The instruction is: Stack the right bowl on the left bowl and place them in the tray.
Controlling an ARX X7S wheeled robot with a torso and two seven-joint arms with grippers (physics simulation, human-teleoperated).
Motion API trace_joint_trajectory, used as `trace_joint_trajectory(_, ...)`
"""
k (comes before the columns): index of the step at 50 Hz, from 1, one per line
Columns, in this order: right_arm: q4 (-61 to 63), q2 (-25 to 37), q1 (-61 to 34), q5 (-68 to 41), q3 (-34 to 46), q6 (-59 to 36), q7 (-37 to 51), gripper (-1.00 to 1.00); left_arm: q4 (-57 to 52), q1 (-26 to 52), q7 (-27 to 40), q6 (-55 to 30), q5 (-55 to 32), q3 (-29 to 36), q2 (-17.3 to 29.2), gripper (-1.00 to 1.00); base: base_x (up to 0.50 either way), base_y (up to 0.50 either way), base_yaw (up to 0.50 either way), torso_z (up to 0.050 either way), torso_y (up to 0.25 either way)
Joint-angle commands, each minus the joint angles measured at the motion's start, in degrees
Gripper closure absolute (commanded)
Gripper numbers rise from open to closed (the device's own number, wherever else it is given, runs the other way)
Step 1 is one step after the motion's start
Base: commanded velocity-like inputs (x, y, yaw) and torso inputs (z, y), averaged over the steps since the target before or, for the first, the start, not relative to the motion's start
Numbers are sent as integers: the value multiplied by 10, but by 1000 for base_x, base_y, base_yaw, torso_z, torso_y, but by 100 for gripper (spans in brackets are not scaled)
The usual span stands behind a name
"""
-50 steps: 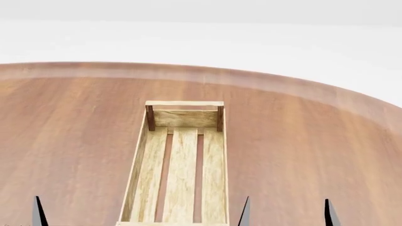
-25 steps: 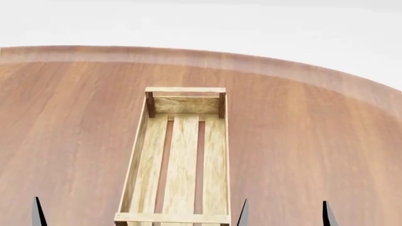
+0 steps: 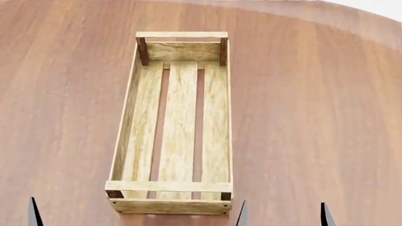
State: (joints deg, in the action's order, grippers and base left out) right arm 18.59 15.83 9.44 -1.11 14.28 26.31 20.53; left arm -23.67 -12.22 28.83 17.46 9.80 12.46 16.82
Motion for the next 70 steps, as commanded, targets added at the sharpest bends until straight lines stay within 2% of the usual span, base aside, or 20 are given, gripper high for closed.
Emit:
trace_joint_trajectory(1,1,-9,1,12,-8,0,-9,-100,-13,-4,-9,-5,4,-15,-8,-100,0,0,0,17,-250)
trace_joint_trajectory(5,1,-7,1,12,-7,1,-8,-100,-12,-5,-8,-3,2,-14,-8,-100,0,0,0,17,-250)
trace_joint_trajectory(16,-1,-5,1,8,-5,1,-6,-100,-9,-3,-17,-22,-9,-7,-3,-100,0,0,0,0,0)
trace_joint_trajectory(23,-3,-4,0,6,-2,0,-5,-100,-12,-7,-37,-51,-50,-11,10,-100,0,0,0,0,0)
trace_joint_trajectory(36,-10,-2,-6,2,2,0,-4,-100,-47,-47,-67,-145,-157,-78,69,-100,0,0,0,0,0)
trace_joint_trajectory(46,-13,0,-7,3,5,0,-2,-100,-66,-66,-82,-191,-201,-114,109,-100,0,0,0,0,0)
trace_joint_trajectory(52,-15,1,-6,2,7,1,-1,-100,-70,-70,-86,-212,-214,-126,122,-100,0,0,0,0,0)
trace_joint_trajectory(60,-10,3,-4,3,9,-3,1,-100,-94,-68,-103,-250,-290,-159,143,-100,0,0,0,0,0)
trace_joint_trajectory(70,-5,4,-2,9,13,-6,4,-100,-72,-58,-116,-277,-381,-194,147,-100,0,0,0,0,0)
